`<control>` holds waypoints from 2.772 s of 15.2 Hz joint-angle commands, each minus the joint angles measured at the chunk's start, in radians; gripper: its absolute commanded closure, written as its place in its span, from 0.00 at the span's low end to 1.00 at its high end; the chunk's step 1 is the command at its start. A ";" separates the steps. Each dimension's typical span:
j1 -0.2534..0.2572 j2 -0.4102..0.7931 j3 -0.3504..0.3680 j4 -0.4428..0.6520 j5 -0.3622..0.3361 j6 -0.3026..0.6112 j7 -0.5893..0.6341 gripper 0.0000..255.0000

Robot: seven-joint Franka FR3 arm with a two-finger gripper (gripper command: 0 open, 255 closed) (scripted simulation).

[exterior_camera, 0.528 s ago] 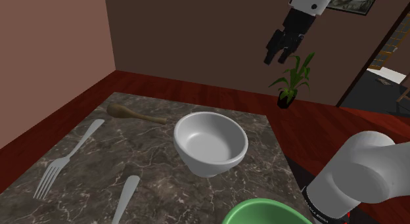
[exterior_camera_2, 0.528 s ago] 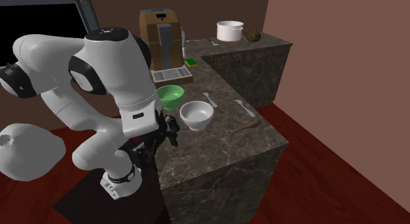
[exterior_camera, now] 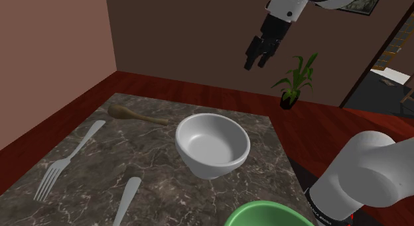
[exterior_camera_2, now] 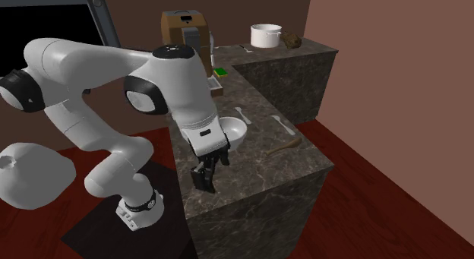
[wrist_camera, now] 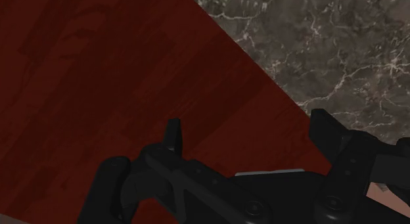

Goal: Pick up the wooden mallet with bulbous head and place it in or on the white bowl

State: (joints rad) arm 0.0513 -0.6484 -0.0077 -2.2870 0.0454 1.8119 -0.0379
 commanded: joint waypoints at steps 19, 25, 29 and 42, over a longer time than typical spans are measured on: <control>0.198 0.456 0.220 0.172 0.030 0.339 -0.058 0.00; 0.249 0.603 0.286 0.265 -0.013 0.404 -0.058 0.00; 0.286 0.703 0.325 0.335 -0.057 0.437 -0.052 0.00; 0.300 0.783 0.329 0.323 -0.094 0.526 -0.032 0.00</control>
State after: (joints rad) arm 0.3508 0.1335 0.3212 -1.9637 -0.0487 2.3369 -0.0699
